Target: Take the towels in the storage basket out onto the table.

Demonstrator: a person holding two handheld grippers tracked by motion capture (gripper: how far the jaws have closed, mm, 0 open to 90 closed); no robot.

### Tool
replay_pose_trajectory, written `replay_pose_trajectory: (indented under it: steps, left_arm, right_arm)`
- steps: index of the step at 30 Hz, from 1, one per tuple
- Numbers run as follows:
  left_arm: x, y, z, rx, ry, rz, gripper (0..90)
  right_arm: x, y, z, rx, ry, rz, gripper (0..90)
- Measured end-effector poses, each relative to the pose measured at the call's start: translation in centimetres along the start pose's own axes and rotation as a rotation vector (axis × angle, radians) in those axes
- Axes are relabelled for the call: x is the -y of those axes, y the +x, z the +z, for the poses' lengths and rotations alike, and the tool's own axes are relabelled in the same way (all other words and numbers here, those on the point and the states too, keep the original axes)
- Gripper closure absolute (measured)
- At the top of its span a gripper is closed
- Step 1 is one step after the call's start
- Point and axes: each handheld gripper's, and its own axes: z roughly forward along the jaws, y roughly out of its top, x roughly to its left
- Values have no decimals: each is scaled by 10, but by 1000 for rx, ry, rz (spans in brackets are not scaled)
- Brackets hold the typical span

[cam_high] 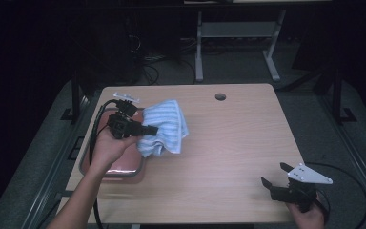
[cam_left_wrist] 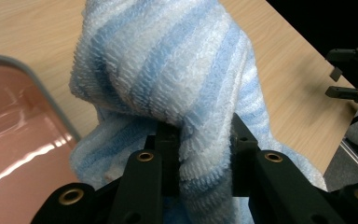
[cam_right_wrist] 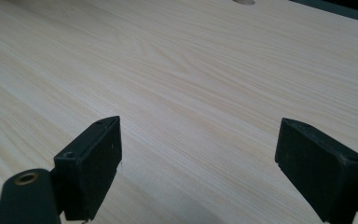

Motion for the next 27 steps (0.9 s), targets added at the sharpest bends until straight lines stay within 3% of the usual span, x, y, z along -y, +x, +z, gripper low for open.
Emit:
replay_pose_trajectory:
  steps: [27]
  left_arm:
    - [-15, -30, 48, 67, 50, 47, 714]
  right_arm:
    - [0, -1, -1, 1, -9, 2, 142]
